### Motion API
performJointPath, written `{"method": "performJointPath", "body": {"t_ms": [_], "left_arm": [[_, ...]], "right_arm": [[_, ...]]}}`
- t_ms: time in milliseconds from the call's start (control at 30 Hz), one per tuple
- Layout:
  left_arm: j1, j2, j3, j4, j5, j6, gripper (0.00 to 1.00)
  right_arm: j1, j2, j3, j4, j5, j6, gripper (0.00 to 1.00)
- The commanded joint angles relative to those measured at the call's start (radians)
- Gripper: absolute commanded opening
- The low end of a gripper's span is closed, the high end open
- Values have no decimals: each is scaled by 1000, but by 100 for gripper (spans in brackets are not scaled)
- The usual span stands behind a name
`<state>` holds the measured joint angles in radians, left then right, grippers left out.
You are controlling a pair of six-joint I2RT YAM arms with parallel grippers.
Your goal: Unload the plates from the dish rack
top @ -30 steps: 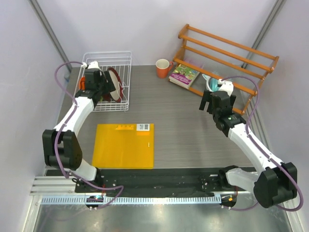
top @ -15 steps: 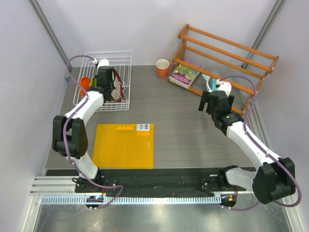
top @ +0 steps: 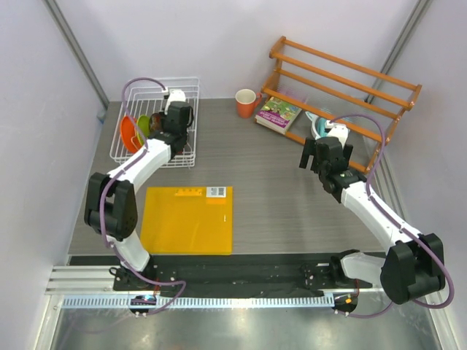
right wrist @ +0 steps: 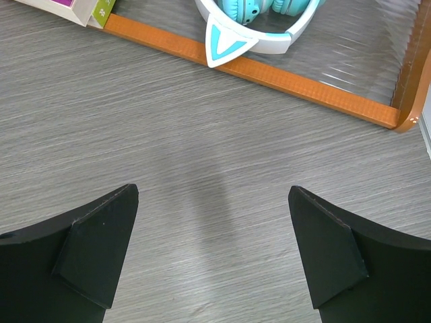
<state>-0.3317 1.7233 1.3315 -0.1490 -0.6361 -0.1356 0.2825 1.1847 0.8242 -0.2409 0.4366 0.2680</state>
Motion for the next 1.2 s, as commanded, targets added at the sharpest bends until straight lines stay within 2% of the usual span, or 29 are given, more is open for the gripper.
{"method": "performJointPath", "body": {"t_ms": [0,267,700,800,967,1100,1167], "left_arm": [[-44,-57,92,77,-145,96,0],[-78,-126,107,60,-243,131,0],[-118,-257,178,-82,-246,154,0],[-122,-295,201,-168,-173,85,0],[-124,-329,212,-268,132,-76,0],[-122,-344,161,-233,353,-183,0],[-122,-350,114,-189,445,-220,0]], "right_arm": [[6,-26,15,9,19,5,100],[7,-51,20,-6,14,11,100],[6,-82,24,-18,-50,36,100],[6,-79,33,-17,-85,37,100],[4,-51,67,11,-258,22,100],[6,-23,67,92,-471,40,100],[6,-10,59,126,-515,49,100]]}}
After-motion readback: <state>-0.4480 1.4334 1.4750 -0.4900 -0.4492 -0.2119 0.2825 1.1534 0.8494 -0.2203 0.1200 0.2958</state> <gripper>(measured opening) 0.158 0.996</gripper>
